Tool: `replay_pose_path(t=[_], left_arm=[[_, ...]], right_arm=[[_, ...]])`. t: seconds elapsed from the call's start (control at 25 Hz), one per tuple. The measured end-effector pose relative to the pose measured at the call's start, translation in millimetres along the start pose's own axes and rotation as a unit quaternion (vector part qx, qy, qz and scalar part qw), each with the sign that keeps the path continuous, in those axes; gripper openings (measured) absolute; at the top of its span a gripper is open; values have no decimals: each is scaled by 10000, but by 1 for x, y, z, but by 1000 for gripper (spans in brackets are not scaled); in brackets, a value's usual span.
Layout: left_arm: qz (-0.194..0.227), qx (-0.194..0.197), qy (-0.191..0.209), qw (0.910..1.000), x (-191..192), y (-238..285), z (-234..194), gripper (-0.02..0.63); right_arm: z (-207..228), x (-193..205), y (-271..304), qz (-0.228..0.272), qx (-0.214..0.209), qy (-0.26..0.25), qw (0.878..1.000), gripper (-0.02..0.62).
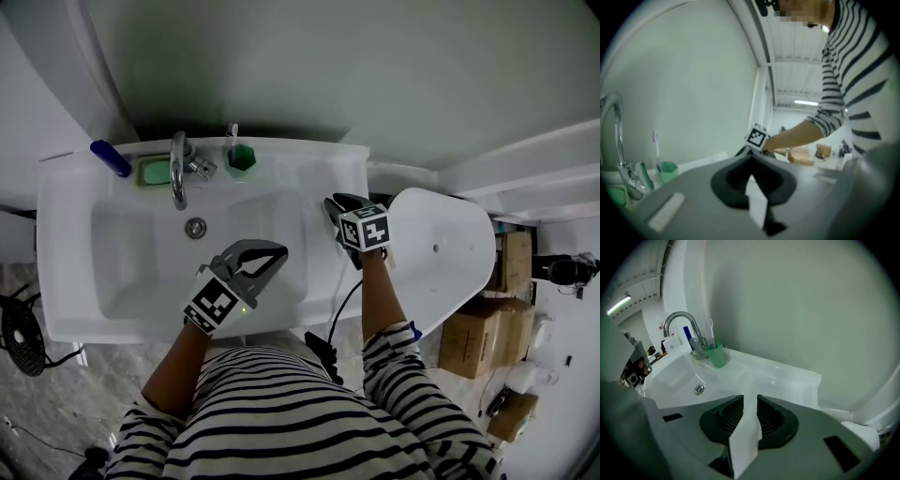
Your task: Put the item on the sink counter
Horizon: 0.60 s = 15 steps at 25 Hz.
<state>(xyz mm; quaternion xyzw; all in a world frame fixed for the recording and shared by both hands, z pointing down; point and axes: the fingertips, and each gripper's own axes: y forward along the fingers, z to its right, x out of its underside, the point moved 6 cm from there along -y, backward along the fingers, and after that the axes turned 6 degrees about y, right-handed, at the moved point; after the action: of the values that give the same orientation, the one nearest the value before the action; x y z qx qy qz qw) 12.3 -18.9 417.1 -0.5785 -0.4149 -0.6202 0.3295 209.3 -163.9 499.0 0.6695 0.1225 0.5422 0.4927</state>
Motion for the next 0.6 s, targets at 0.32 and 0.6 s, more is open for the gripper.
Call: replay_pose_path(t=[0.32, 0.6], left_arm=[[-128, 92, -41, 9999, 7, 11, 4, 5], [-263, 114, -107, 9995, 16, 15, 2, 5]], right_arm=[[16, 39, 26, -585, -34, 214, 9981, 84], [27, 52, 51, -931, -21, 249, 9953, 86]])
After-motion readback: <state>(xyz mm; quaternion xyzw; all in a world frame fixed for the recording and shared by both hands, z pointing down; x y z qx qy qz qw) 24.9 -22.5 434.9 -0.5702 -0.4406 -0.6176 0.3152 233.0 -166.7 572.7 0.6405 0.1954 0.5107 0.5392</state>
